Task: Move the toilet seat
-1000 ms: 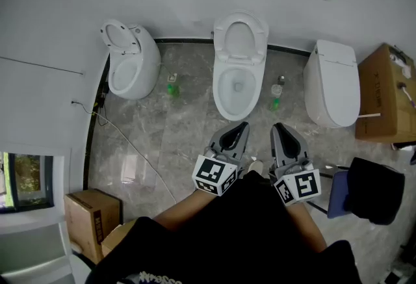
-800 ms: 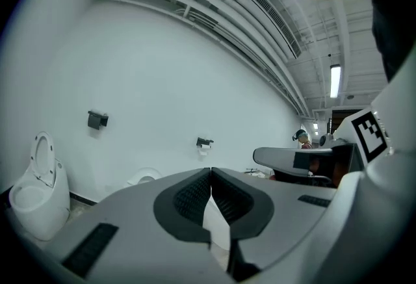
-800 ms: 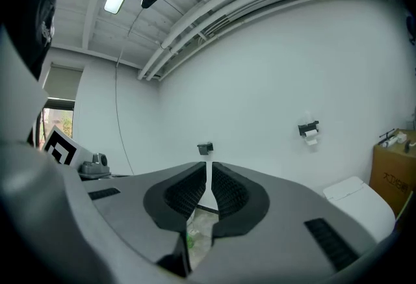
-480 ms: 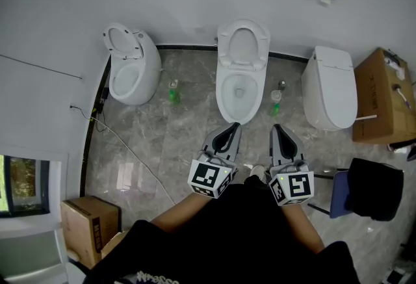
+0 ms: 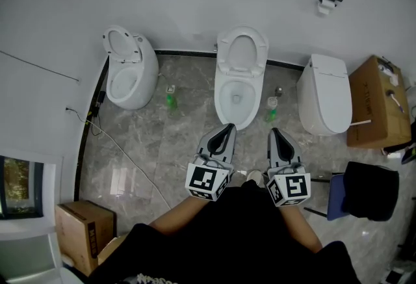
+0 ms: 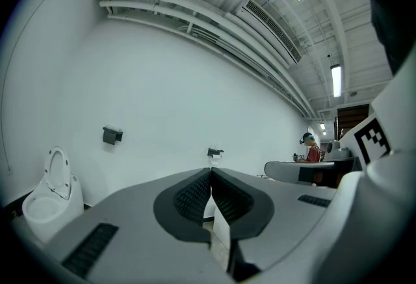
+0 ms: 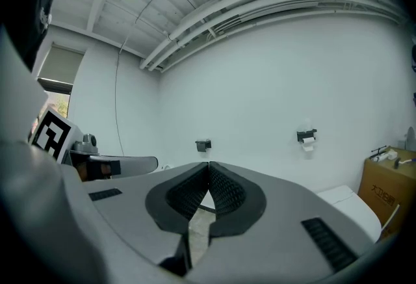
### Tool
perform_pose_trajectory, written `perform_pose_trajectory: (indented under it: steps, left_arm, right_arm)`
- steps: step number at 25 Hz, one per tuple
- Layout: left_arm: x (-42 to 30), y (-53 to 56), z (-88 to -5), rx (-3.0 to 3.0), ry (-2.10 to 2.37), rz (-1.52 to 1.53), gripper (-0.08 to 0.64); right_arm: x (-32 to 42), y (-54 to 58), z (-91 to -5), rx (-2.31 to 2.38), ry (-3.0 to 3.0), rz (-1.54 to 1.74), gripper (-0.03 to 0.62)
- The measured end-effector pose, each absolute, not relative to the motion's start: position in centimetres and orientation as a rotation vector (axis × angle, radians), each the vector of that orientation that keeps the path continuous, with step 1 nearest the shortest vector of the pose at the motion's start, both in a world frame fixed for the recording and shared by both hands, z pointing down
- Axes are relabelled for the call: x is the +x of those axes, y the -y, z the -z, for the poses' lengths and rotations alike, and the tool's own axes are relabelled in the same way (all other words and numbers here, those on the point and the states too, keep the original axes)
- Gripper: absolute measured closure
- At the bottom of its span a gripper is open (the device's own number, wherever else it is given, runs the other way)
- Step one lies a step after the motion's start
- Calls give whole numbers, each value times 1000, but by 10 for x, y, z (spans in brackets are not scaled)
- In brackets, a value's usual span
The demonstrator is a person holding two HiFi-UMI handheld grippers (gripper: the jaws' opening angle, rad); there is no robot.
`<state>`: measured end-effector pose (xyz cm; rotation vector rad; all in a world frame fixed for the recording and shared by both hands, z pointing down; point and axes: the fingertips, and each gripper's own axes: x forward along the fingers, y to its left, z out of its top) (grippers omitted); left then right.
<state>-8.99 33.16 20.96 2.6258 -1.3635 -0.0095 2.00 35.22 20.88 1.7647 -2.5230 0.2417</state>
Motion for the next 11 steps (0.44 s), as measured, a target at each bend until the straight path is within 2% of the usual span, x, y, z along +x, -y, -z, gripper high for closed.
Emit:
perform_pose_trajectory:
  steps: [11]
  left_arm:
    - [-101,-340,-205,2637,1347,28,545]
  right_arm:
    - [11,-364,-201,1833,2454,-209,561]
